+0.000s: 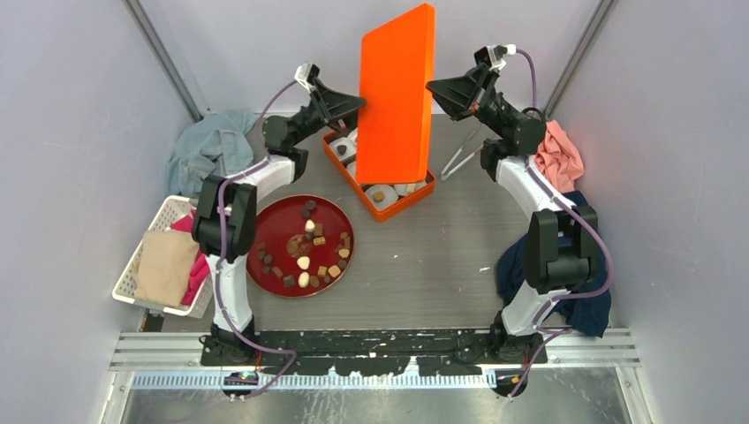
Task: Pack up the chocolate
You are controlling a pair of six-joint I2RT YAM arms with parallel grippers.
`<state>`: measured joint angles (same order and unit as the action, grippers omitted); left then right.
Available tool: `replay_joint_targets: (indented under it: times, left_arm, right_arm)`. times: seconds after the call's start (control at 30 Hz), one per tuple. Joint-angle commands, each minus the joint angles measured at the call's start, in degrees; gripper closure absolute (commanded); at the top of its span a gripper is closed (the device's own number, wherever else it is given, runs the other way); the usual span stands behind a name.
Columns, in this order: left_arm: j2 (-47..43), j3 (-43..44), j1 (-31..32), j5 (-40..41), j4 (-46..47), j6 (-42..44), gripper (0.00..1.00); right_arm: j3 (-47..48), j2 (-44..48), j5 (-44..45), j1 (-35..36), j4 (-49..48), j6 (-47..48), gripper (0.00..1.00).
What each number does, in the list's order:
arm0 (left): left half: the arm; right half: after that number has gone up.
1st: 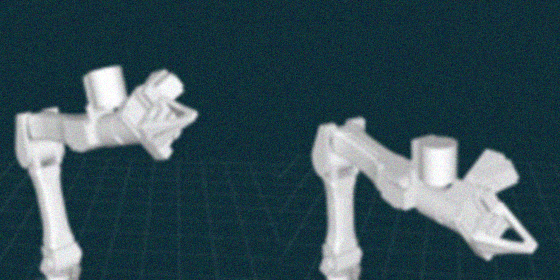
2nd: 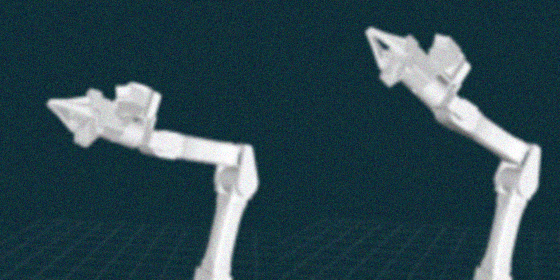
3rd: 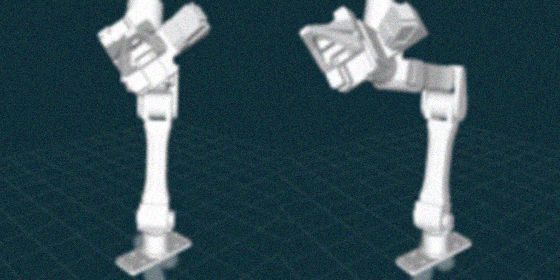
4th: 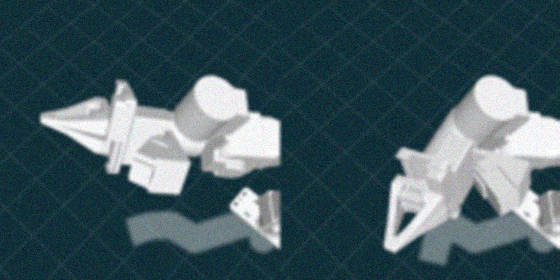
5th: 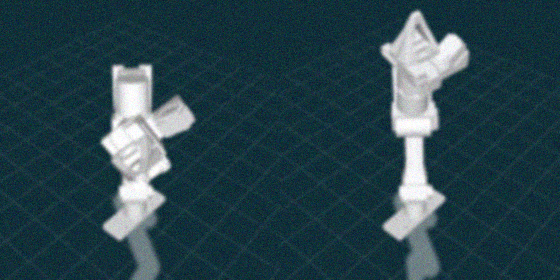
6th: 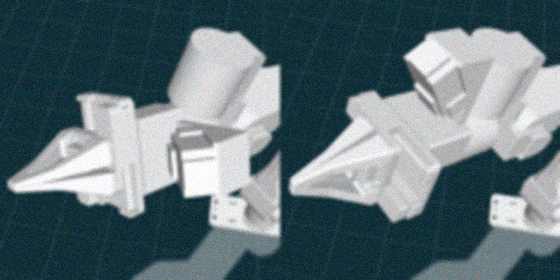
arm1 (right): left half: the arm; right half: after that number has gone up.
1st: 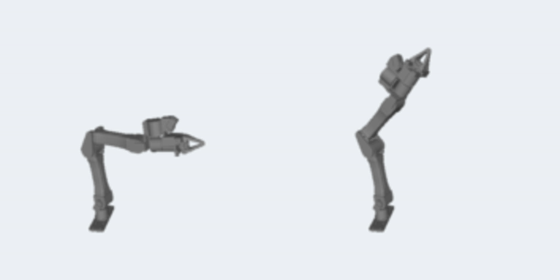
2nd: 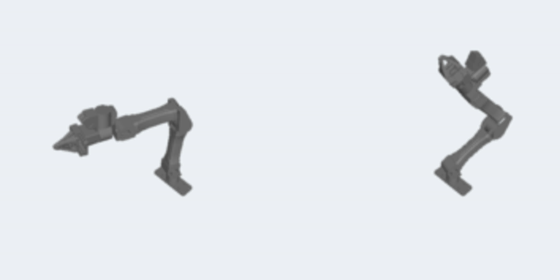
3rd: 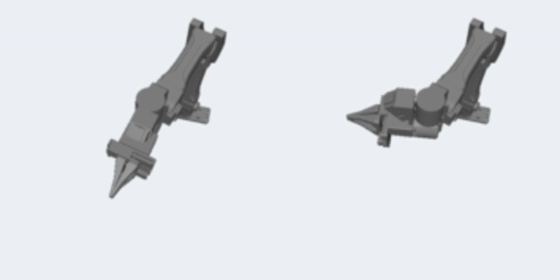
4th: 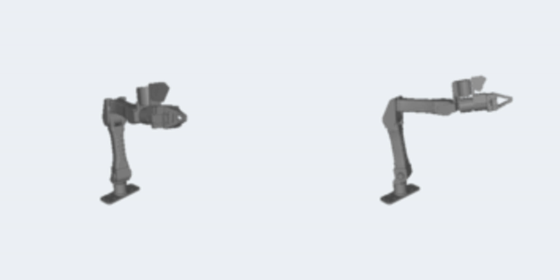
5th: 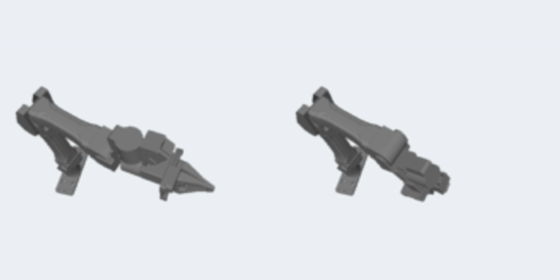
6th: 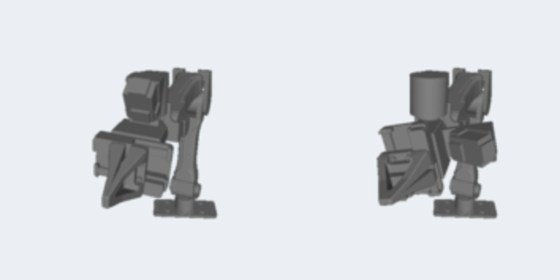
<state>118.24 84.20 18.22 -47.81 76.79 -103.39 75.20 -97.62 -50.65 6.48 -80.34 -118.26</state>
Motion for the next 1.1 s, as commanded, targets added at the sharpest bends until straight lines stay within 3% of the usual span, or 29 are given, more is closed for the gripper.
replay_joint_targets:
  times: [0.0, 0.17, 0.27, 0.33, 0.47, 0.6, 0.67, 0.93, 1.07]
  left_arm:
    - [-6.95, 3.19, -1.19, 5.26, 5.27, -2.84, 0.37]
    - [-7.35, 3.2, -1.5, 4.77, 5.25, -3.23, 0.52]
    - [-6.49, 3.12, -1.68, 3.86, 5.21, -4.16, 0.69]
    - [-6.12, 2.78, -1.98, 3.87, 5.21, -5.05, 0.75]
    - [-5.81, 2.29, -2.67, 4.12, 5.21, -5.23, 0.79]
    - [-4.47, 2.89, -3.67, 4.78, 5.21, -5.8, 0.87]
    - [-3.96, 2.83, -4.16, 4.79, 5.21, -5.94, 0.91]
    - [-4.73, -0.77, -6.22, 7.05, 4.2, -5.19, 0.98]
    - [-5.94, -3.23, -7.2, 7.71, 1.6, -2.97, 0.99]
  right_arm:
    - [2.66, 2.17, 0.24, 0.11, -1.7, -6.6, 0.99]
    - [0.89, 1.05, 1.6, 0.08, -0.73, -7.42, 0.99]
    - [-1.06, 1.0, 2.57, 0.09, 4.65, -5.18, 0.89]
    - [-1.78, 2.02, 2.61, 0.07, 10.27, -1.16, 0.79]
    - [-0.67, 6.27, 0.78, 0.09, 32.53, 14.79, 0.64]
    - [2.87, 10.17, 2.74, 0.06, 60.77, 35.68, 0.38]
    - [3.96, 10.47, 2.97, 0.02, 65.32, 38.32, 0.31]
    - [2.81, 9.3, 1.94, 0.03, 67.55, 39.82, 0.28]
    - [2.34, 7.79, 2.19, 0.22, 65.61, 39.59, 0.36]
